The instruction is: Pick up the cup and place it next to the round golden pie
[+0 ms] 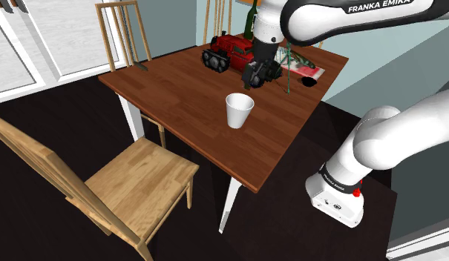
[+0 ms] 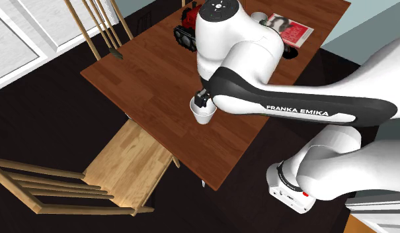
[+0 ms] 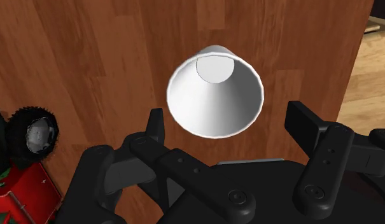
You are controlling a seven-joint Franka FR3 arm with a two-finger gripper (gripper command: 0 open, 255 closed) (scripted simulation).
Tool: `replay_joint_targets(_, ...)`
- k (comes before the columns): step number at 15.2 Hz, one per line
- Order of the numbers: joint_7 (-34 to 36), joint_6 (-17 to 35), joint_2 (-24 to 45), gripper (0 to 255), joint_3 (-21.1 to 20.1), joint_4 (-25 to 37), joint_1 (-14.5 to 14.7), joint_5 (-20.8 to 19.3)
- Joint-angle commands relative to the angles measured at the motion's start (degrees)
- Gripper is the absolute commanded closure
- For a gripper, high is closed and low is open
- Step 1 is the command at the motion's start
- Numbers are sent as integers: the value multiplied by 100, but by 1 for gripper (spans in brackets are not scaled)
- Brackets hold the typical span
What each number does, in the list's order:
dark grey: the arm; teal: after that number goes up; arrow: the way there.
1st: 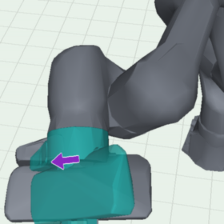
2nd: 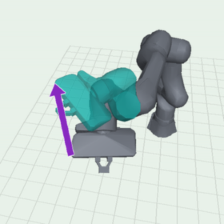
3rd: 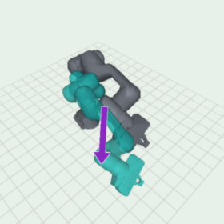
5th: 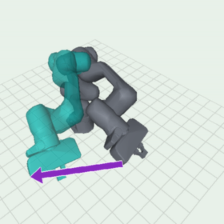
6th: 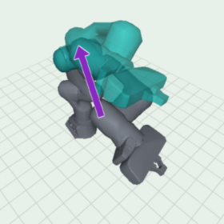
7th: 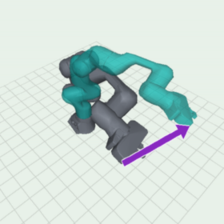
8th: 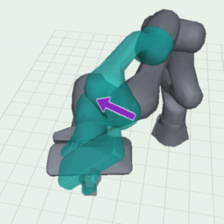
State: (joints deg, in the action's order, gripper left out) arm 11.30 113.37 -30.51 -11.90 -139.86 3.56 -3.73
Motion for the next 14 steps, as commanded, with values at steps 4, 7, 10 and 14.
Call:
replay_joint_targets(4, 437, 764, 847, 0, -420, -64, 5, -243)
replay_joint_targets(7, 772, 1165, 1445, 0, -671, 7, -24, -509)
replay_joint_targets(10, 893, 1409, 1672, 0, -720, -47, -54, -639)
replay_joint_targets(14, 979, 1733, 1865, 0, -720, -192, -110, -769)
